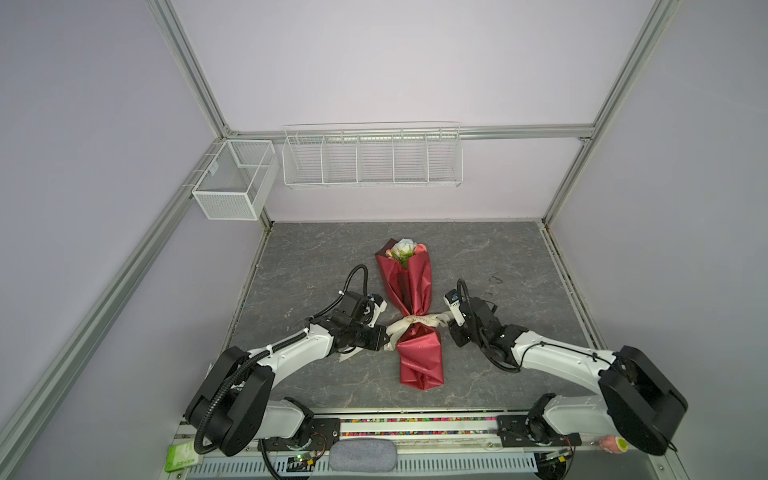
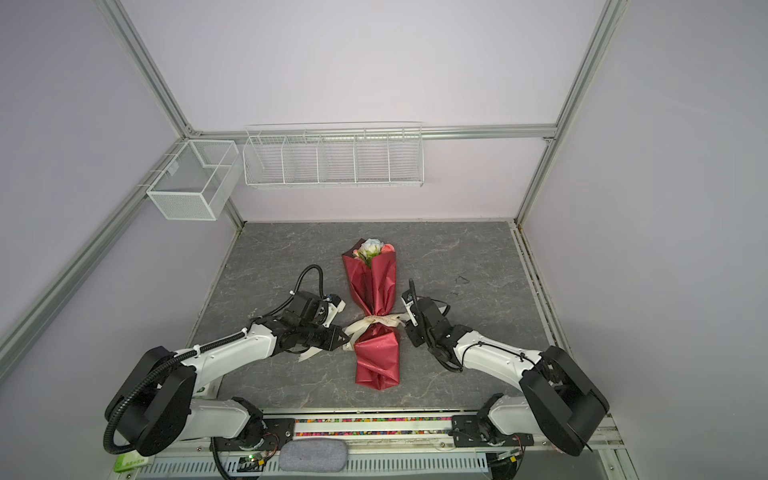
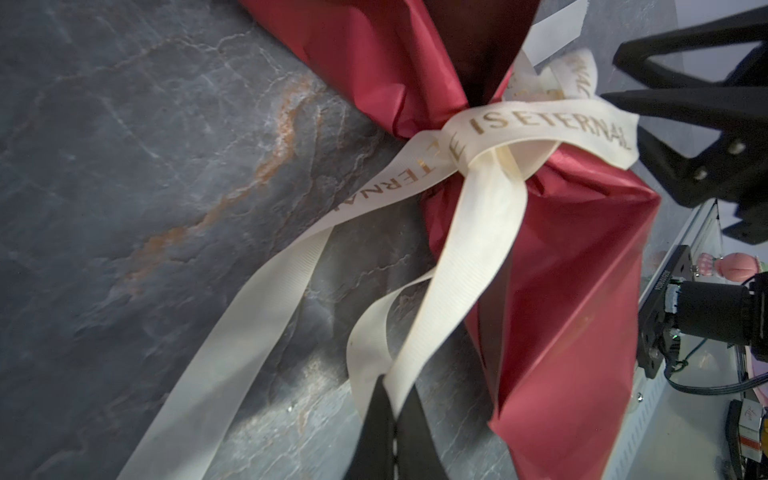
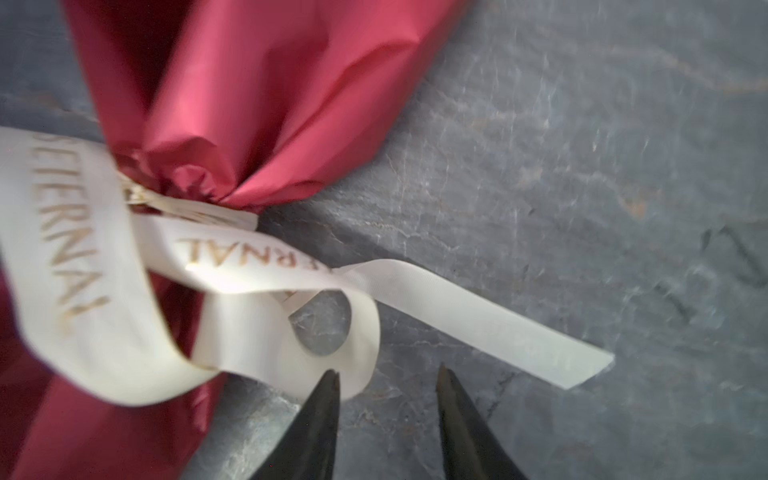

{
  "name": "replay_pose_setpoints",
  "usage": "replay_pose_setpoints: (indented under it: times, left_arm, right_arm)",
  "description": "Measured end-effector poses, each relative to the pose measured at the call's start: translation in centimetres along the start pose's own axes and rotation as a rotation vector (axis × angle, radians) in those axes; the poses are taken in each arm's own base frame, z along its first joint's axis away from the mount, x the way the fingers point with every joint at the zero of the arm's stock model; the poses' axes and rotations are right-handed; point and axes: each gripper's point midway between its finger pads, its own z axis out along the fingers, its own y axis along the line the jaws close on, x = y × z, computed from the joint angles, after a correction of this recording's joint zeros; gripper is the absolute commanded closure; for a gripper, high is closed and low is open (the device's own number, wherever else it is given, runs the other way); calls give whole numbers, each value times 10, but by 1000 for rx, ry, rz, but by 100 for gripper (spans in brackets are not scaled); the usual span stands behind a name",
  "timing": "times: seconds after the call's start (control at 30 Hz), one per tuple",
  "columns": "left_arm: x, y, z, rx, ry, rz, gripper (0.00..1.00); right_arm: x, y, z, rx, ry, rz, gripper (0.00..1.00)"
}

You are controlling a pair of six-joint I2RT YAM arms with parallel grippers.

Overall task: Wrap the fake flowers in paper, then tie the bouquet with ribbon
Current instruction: 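Pull the ribbon loops outward with both grippers to tighten the second knot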

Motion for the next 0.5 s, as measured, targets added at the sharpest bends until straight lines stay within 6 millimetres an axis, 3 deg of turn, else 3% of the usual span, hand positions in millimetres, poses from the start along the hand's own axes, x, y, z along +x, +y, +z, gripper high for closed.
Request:
replay_pose_setpoints:
  times: [0.07, 0.17, 0.37, 0.5]
  left_arm:
    - [1, -2, 0, 9, 3, 2, 100]
    - [1, -2, 0, 12, 6, 7, 100]
    - [3, -2, -1, 9, 18, 14, 100]
    - [1, -4, -2, 13, 17, 25, 100]
  right_arm:
    - [-20, 0, -9, -19, -80, -28, 33]
    - [-39, 1, -17, -57, -160, -72, 36]
    - [-54, -1, -9, -87, -121, -326, 44]
    - [-60, -21, 3, -111, -67, -440, 45]
